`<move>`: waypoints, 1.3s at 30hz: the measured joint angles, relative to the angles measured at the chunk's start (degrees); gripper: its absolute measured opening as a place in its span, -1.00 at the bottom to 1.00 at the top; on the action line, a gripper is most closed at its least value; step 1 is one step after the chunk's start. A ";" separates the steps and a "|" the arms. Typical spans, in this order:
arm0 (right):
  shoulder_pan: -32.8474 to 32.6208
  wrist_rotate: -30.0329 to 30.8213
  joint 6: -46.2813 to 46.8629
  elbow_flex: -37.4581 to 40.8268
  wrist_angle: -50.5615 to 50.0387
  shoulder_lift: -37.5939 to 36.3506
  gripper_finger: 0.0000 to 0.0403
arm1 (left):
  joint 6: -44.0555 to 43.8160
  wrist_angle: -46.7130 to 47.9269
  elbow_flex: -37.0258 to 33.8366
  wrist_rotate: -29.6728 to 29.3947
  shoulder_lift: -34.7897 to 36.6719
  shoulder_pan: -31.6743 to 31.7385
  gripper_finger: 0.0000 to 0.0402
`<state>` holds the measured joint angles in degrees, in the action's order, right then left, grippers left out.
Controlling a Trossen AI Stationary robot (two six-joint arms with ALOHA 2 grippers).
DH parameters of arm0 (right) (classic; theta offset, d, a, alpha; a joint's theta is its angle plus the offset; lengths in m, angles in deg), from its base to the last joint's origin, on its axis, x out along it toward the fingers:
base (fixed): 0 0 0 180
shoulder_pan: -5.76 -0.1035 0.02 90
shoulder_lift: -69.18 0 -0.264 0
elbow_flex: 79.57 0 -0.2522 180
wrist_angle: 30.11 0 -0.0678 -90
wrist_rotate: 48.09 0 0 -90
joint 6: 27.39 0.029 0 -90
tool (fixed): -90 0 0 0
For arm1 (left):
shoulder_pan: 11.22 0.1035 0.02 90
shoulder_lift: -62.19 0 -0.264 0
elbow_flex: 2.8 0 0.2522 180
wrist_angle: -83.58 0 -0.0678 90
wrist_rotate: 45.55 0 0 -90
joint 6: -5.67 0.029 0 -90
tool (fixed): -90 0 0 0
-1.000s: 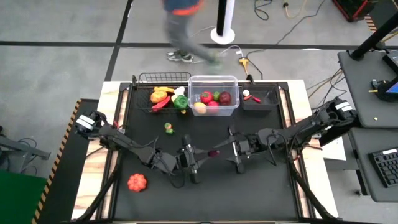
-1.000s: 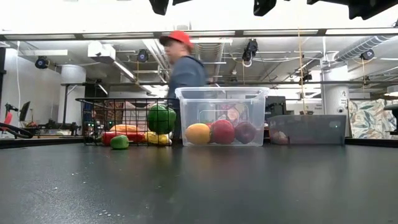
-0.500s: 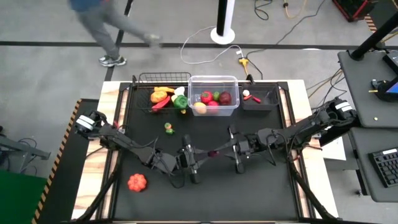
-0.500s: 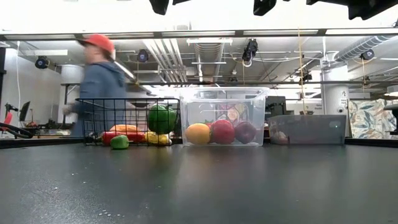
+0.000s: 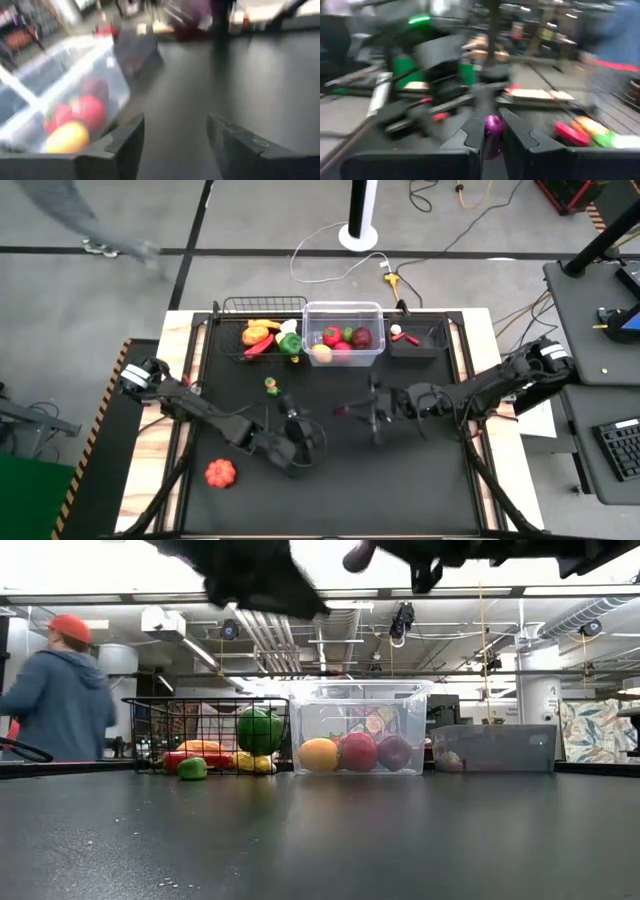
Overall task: Sort produce into baskets
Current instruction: Put the eggplant into the black bin
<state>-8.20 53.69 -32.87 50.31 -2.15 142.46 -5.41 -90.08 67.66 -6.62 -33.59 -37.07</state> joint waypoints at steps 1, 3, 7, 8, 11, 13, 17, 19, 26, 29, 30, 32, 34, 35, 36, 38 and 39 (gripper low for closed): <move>0.56 1.73 0.97 0.00 -0.33 0.00 -0.81 | -3.60 4.43 0.35 0.13 0.01 -0.10 0.01; 1.69 5.45 3.46 0.00 -1.60 -0.23 -0.81 | -11.00 13.05 0.96 0.51 0.03 -0.26 0.07; 4.93 9.09 9.19 -2.55 -10.29 -0.52 -0.81 | -23.12 25.96 1.87 2.74 0.14 -0.55 0.10; 5.92 9.47 10.68 -4.04 -14.00 -0.62 -0.81 | -24.97 28.37 2.10 3.64 0.14 -0.68 0.10; 8.86 10.92 14.34 -10.48 -28.79 -0.72 -0.81 | -28.30 32.36 2.67 5.96 0.16 -0.88 0.08; 10.84 14.05 16.68 -15.74 -41.95 -0.72 -0.81 | -28.70 33.22 2.82 6.97 0.16 -0.92 0.07; 15.90 23.15 19.96 -26.59 -66.21 -0.78 -0.81 | -28.70 33.90 3.47 7.08 0.21 -1.03 0.05; 18.55 27.67 22.40 -31.00 -76.78 -0.79 -0.81 | -28.70 34.20 3.61 7.11 0.21 -1.06 0.05; 29.73 38.96 33.17 -38.38 -98.26 -0.83 -0.81 | -28.73 34.00 3.70 7.08 0.21 -1.08 0.04; 35.87 35.84 35.36 -37.50 -100.17 -0.79 -0.81 | -28.87 34.00 3.70 7.09 0.21 -1.08 0.04; 37.93 34.26 35.57 -36.79 -100.15 -0.71 -0.81 | -28.91 33.98 3.70 7.08 0.21 -1.08 0.04; 41.87 30.86 35.68 -35.04 -99.71 -0.31 -0.81 | -28.92 34.00 3.70 7.09 0.21 -1.08 0.04; 45.07 27.89 35.67 -33.04 -99.51 0.07 -0.81 | -28.92 34.00 3.70 7.08 0.21 -1.08 0.04; 46.28 26.85 35.69 -32.00 -99.40 0.17 -0.81 | -28.92 33.98 3.70 7.08 0.21 -1.06 0.04; 47.22 26.13 35.69 -30.82 -99.26 0.26 -0.81 | -28.92 34.02 3.70 7.08 0.21 -1.06 0.04; 48.47 25.50 36.47 -28.45 -99.11 0.43 -0.81 | -28.92 34.02 3.70 7.07 0.21 -1.06 0.04; 48.89 25.48 37.04 -27.19 -98.75 0.46 -0.81 | -28.92 34.00 3.70 7.02 0.21 -1.05 0.04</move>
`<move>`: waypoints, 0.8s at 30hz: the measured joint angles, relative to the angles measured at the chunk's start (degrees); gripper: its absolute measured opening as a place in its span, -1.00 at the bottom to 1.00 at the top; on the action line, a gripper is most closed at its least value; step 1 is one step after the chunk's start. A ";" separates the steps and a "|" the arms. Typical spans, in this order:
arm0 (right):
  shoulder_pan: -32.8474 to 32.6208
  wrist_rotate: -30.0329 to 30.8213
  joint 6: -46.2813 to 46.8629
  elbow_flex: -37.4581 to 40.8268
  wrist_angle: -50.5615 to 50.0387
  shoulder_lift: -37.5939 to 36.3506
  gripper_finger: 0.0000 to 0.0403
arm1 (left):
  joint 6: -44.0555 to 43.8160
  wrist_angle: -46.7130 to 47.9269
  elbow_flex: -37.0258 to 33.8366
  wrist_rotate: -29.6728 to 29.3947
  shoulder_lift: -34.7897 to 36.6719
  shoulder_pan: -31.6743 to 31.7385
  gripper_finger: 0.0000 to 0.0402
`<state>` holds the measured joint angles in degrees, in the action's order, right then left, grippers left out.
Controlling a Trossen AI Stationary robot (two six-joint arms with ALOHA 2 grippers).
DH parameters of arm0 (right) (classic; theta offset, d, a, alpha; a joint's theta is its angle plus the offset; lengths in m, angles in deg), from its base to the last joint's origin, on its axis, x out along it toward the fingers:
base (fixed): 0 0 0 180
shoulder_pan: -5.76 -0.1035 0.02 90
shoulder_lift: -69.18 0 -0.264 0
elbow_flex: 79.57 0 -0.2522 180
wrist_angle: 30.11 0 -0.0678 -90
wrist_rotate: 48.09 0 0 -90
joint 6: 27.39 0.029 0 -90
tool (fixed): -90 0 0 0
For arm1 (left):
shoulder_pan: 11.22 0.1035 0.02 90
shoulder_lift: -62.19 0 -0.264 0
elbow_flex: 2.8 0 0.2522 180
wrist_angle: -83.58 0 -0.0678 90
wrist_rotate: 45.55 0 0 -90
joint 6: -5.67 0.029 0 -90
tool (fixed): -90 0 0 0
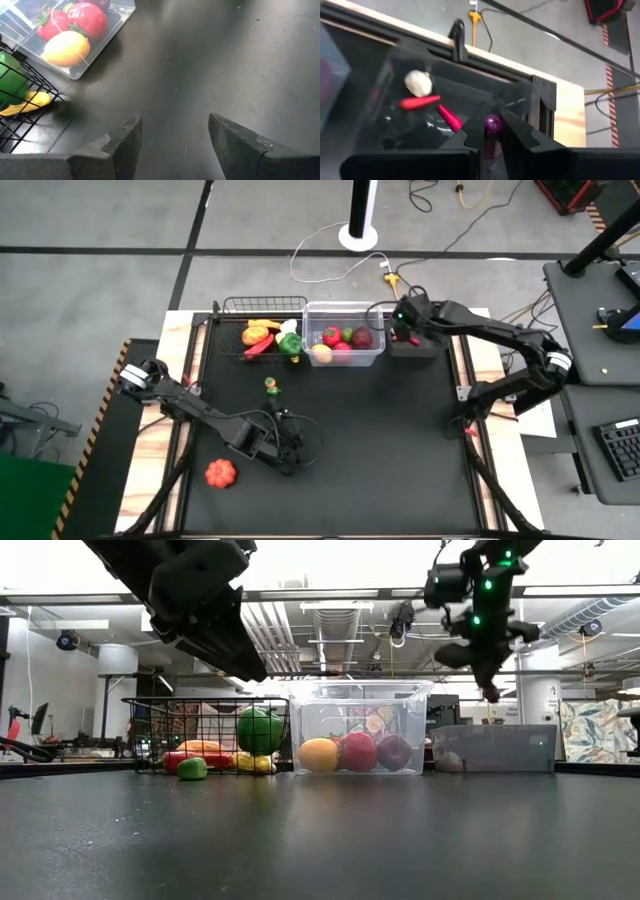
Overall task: Sort produce into baskets
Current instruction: Put the eggplant into the black bin, then put the small green bell pepper into the black bin
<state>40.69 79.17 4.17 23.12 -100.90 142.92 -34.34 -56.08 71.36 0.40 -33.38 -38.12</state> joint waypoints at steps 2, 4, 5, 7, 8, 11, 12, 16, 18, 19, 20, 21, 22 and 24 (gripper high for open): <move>0.37 -0.02 0.72 2.01 0.95 0.00 -0.81 | 0.00 0.02 0.00 -0.34 0.00 0.01 0.04; 0.47 -0.02 1.45 3.49 1.04 0.00 -0.81 | 0.00 0.01 0.00 -0.44 0.00 0.01 0.04; 0.45 -0.02 1.49 4.10 1.55 0.00 -0.81 | 0.00 0.00 0.00 -0.46 0.00 0.01 0.04; 0.38 -0.25 1.52 4.93 2.90 0.00 -0.81 | 0.01 0.01 0.00 -0.46 0.00 0.01 0.04; 0.36 -0.32 1.52 5.27 3.12 0.00 -0.81 | 0.01 -0.02 0.00 -0.49 0.00 0.01 0.04; 0.38 -1.51 1.53 5.53 3.77 0.00 -0.81 | 0.02 -0.11 0.00 -0.51 0.00 0.01 0.04; 0.36 -1.81 1.54 5.54 3.86 0.00 -0.81 | 0.00 -0.18 0.00 -0.51 0.00 0.01 0.04; 0.36 -2.44 1.41 5.36 3.90 0.00 -0.80 | 0.02 -0.24 0.00 -0.53 0.00 0.01 0.04; 0.36 -2.69 1.39 5.12 4.11 0.00 -0.74 | 0.01 -0.25 0.00 -0.55 0.00 0.01 0.04; 0.36 -2.72 1.38 5.09 4.13 0.00 -0.70 | 0.02 -0.24 -0.02 -0.54 0.00 0.01 0.04; 0.36 -2.76 1.32 5.10 4.22 0.00 -0.64 | 0.02 -0.25 -0.01 -0.54 0.00 0.01 0.04; 0.36 -2.75 0.97 5.12 4.54 0.00 -0.57 | 0.02 -0.26 0.00 -0.55 0.00 0.01 0.04; 0.36 -2.76 0.79 5.18 5.04 0.00 -0.51 | 0.02 -0.26 0.00 -0.55 0.00 0.01 0.04; 0.36 -2.80 0.78 5.24 5.09 0.00 -0.37 | 0.01 -0.27 -0.01 -0.54 0.00 0.01 0.04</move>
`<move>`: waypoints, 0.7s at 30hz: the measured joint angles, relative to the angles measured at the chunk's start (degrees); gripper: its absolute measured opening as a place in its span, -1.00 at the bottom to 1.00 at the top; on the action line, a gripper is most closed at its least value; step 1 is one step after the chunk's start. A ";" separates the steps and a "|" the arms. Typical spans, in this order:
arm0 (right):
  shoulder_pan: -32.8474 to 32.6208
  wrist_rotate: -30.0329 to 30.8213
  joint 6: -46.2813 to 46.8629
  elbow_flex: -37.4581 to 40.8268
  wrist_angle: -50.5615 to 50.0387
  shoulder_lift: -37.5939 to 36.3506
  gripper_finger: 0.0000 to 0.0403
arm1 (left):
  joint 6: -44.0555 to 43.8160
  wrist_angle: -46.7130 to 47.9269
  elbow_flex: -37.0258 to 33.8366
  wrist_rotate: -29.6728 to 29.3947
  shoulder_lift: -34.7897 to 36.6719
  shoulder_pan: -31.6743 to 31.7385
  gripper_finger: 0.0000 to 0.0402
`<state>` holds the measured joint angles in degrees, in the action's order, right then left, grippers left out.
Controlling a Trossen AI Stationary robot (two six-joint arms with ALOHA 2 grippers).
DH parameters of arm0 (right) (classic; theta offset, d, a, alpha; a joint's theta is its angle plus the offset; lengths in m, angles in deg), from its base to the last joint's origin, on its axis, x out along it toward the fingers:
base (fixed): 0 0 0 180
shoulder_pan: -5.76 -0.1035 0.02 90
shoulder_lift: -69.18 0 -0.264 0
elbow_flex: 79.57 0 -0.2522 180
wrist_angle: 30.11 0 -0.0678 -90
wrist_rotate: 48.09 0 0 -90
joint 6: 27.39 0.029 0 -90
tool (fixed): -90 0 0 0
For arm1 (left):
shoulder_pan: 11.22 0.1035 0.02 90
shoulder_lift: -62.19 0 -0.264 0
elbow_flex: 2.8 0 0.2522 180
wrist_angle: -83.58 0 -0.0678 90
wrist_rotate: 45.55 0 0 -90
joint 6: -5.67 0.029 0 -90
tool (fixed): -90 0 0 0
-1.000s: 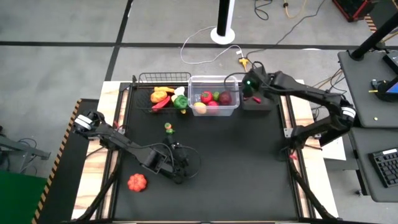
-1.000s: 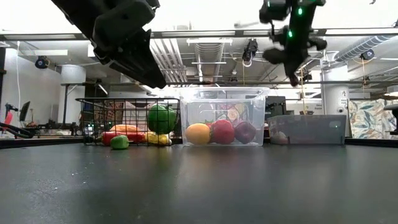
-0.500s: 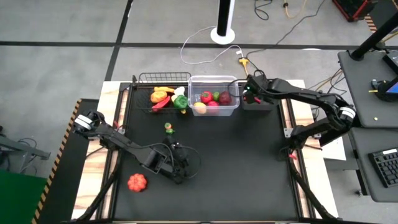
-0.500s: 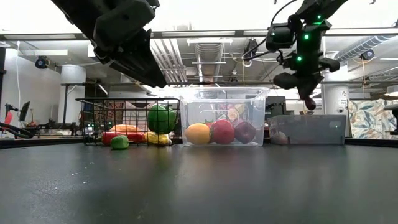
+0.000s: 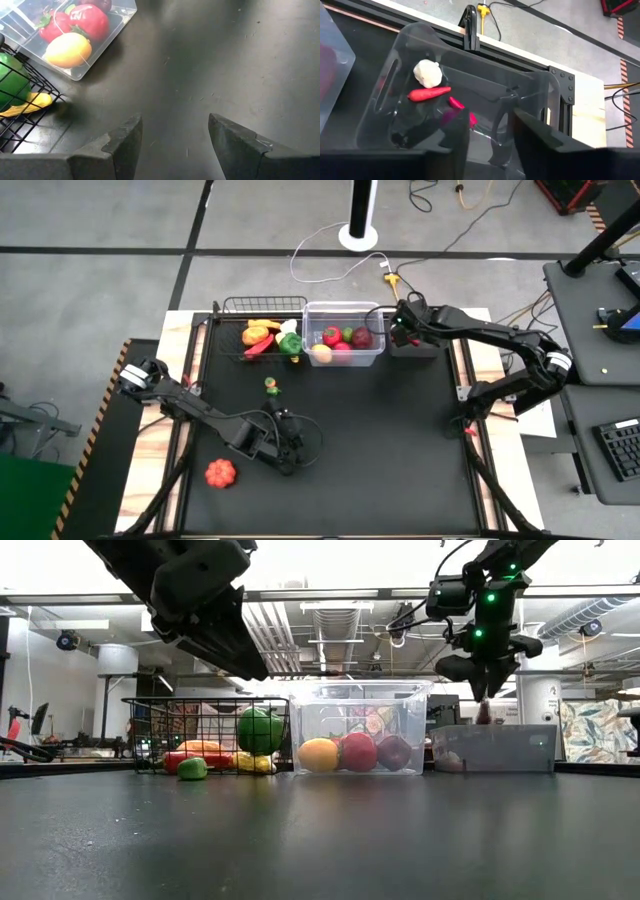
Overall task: Sort produce into baskets
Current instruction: Put the small green bell pepper into the black bin
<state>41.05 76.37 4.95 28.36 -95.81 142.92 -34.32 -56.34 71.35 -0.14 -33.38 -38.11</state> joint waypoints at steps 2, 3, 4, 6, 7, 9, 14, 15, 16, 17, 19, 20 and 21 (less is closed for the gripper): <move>0.00 0.00 0.02 0.02 0.06 0.00 -0.25 | 0.01 -0.06 0.00 -0.01 0.00 0.00 0.04; 0.00 0.00 0.02 0.02 0.06 0.00 -0.20 | 0.01 -0.13 0.00 0.00 0.00 0.00 0.04; 0.00 0.00 0.02 0.02 0.06 0.00 -0.15 | 0.01 -0.19 0.01 -0.01 0.00 0.00 0.04; -0.01 -0.04 0.07 -0.06 0.04 -0.01 -0.07 | 0.01 -0.19 0.00 -0.01 0.00 0.00 0.04; -0.11 -0.26 0.09 -0.18 0.06 -0.08 -0.04 | 0.01 -0.19 0.00 0.00 0.00 0.00 0.04; -0.34 -0.82 0.17 -0.44 0.09 -0.31 0.00 | 0.01 -0.17 0.01 0.00 0.00 0.00 0.04; -1.73 -1.51 0.24 -1.50 0.23 -1.25 0.06 | 0.01 -0.17 0.00 0.01 0.00 0.00 0.04; -2.22 -1.50 0.24 -1.91 0.22 -1.42 0.07 | 0.01 -0.16 -0.01 0.01 0.00 0.00 0.04; -2.80 -1.49 0.24 -2.31 0.24 -1.63 0.07 | 0.01 -0.15 0.00 0.01 0.00 0.00 0.04; -3.49 -1.50 0.24 -2.72 0.26 -1.79 0.07 | 0.01 -0.16 -0.02 0.01 0.00 0.00 0.04; -5.04 -1.51 0.24 -3.62 0.31 -2.04 0.08 | 0.01 -0.21 -0.02 0.01 0.00 0.00 0.04; -5.84 -1.49 0.24 -4.10 0.35 -2.15 0.08 | 0.01 -0.21 -0.02 0.01 0.00 0.00 0.04; -6.59 -1.49 0.22 -4.62 0.35 -2.29 0.08 | 0.01 -0.37 -0.02 0.04 0.00 0.00 0.04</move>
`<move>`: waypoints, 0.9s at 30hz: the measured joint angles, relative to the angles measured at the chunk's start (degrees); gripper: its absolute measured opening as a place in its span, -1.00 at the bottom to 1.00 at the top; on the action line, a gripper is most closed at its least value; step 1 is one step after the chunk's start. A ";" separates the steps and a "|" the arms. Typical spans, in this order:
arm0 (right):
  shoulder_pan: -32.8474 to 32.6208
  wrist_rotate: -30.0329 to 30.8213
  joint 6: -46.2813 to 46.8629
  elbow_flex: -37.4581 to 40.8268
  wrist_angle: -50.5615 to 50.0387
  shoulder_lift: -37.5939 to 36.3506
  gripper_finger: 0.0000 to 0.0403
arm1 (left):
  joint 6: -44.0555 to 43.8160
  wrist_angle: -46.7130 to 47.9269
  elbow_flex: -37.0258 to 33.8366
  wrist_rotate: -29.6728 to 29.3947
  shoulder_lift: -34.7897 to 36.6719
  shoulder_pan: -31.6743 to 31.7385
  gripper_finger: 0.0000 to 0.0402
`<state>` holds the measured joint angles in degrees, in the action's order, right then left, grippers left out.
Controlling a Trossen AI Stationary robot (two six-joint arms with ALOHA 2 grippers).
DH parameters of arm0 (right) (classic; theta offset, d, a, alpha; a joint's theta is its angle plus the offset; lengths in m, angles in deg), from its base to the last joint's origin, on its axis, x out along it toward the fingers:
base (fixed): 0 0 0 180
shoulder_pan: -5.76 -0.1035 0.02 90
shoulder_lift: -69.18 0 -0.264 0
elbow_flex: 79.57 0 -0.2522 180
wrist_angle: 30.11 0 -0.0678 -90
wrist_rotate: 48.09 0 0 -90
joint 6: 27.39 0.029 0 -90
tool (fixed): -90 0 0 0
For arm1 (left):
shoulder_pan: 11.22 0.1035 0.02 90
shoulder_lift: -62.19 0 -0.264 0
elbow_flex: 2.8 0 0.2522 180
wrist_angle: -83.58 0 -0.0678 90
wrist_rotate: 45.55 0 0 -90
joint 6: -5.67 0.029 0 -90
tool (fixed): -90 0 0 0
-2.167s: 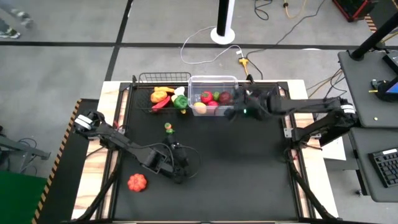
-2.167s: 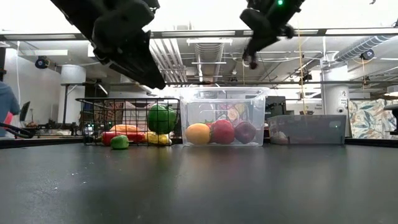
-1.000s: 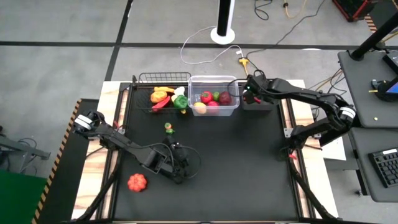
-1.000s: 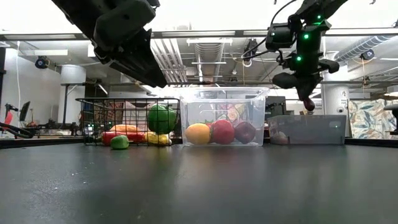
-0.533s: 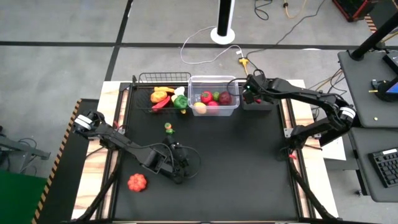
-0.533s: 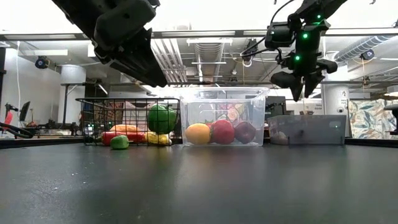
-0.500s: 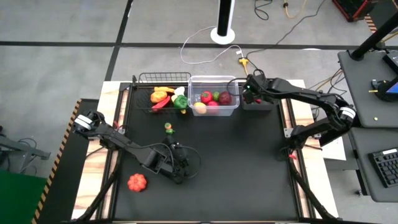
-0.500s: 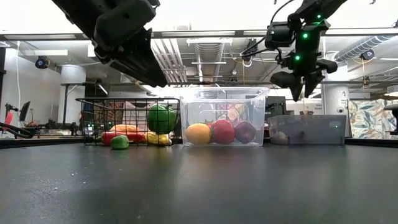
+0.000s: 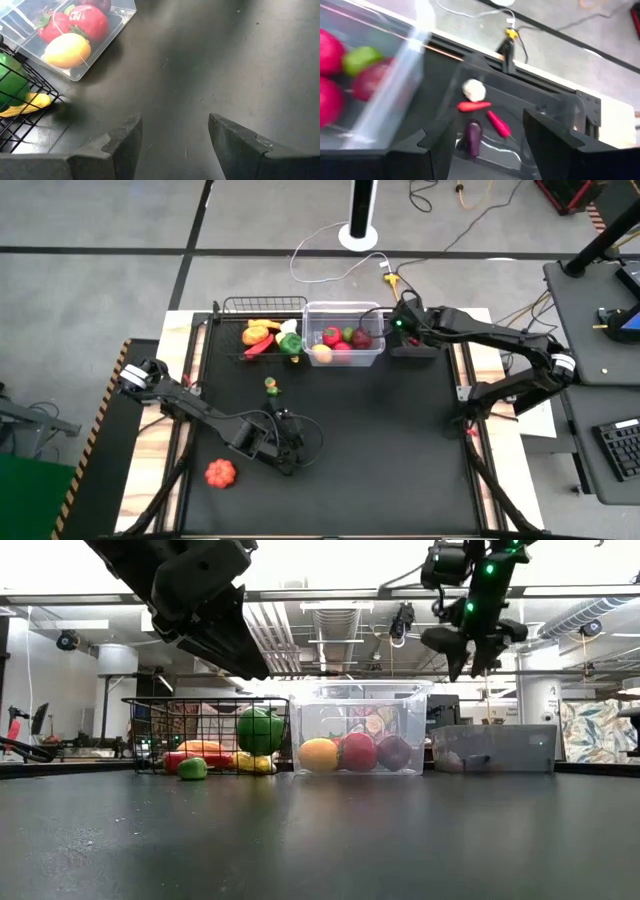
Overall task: Sort produce into baskets
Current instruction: Put the small green bell pepper into the black bin
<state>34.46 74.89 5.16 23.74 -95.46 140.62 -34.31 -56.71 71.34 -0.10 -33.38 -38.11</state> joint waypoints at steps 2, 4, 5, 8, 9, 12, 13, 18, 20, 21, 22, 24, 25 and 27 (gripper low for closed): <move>-1.40 0.02 -0.12 -1.18 -0.02 -0.14 0.08 | 0.00 -0.10 0.00 -0.01 0.00 0.00 0.04; -2.84 0.03 -0.15 -2.37 0.00 -0.20 0.08 | -0.02 -0.11 0.00 0.00 0.00 0.00 0.04; -3.55 0.05 -0.16 -2.93 -0.09 -0.20 0.08 | -0.02 -0.13 0.00 0.00 0.00 0.00 0.04; -5.96 0.13 -0.62 -4.31 0.04 -0.20 0.08 | -0.69 -0.30 0.00 0.02 0.00 0.00 0.04; -6.84 0.13 -0.91 -4.61 0.09 -0.20 0.08 | -1.14 -0.28 0.00 0.04 0.00 0.00 0.04; -9.43 0.17 -1.70 -5.04 0.13 -0.20 0.08 | -2.16 -0.22 0.00 1.19 0.00 0.05 0.04; -10.34 0.17 -1.73 -5.08 0.16 -0.22 0.08 | -2.71 -0.11 0.00 2.06 0.00 0.18 0.04; -14.16 0.53 -1.73 -4.92 1.31 -0.22 0.08 | -6.90 1.24 0.00 3.76 0.35 1.72 0.04; -15.36 1.62 -1.64 -4.71 1.67 -0.22 0.08 | -8.86 2.11 0.00 5.11 0.67 2.64 0.04; -15.94 2.33 -1.47 -4.51 1.83 -0.22 0.08 | -9.72 2.86 0.00 5.77 0.79 3.02 0.04; -16.50 3.12 -0.88 -4.19 2.22 -0.22 0.08 | -10.70 3.55 0.00 6.66 0.83 3.37 0.04; -17.66 4.19 0.35 -3.56 2.72 -0.22 0.08 | -13.18 5.86 0.00 7.18 0.83 3.78 0.04; -18.20 4.70 0.89 -3.27 2.67 -0.22 0.08 | -14.63 7.44 0.00 7.27 0.83 3.89 0.04; -19.24 5.31 1.47 -2.74 2.90 -0.22 0.08 | -17.98 10.52 0.00 7.74 0.83 4.04 0.04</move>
<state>15.22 80.20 6.63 21.00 -92.57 140.40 -52.29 -46.19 71.34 7.63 -32.55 -34.07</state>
